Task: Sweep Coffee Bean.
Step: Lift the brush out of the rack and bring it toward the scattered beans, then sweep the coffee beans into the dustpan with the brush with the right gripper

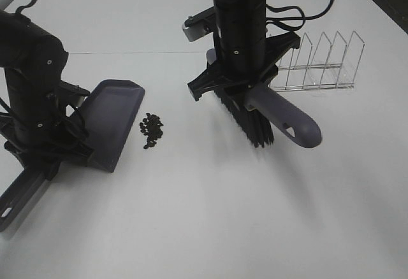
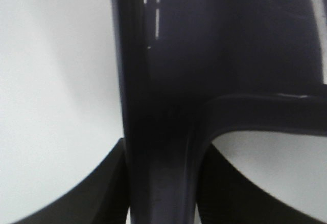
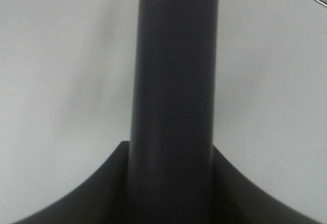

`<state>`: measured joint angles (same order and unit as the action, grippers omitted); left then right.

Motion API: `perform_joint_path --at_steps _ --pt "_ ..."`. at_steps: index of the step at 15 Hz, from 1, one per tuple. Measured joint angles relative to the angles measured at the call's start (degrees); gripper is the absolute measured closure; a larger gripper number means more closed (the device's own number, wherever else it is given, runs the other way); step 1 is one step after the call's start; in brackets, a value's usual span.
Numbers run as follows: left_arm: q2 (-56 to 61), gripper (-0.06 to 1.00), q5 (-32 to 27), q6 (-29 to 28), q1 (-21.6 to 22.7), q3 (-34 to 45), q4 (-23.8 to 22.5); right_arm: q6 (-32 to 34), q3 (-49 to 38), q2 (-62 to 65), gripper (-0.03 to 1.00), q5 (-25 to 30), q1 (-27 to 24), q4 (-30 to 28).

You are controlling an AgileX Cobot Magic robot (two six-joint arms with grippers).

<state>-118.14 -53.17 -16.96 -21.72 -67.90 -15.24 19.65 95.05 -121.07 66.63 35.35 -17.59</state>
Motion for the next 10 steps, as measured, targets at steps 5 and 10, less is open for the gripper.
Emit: perform_joint_path --at_steps 5,10 --pt "-0.46 0.61 0.0 0.0 -1.89 -0.52 0.46 -3.5 11.29 -9.68 0.69 3.15 2.01 0.23" --pt "-2.35 0.61 -2.52 3.32 -1.89 -1.6 3.38 -6.53 17.99 -16.1 0.69 2.75 4.18 1.09"
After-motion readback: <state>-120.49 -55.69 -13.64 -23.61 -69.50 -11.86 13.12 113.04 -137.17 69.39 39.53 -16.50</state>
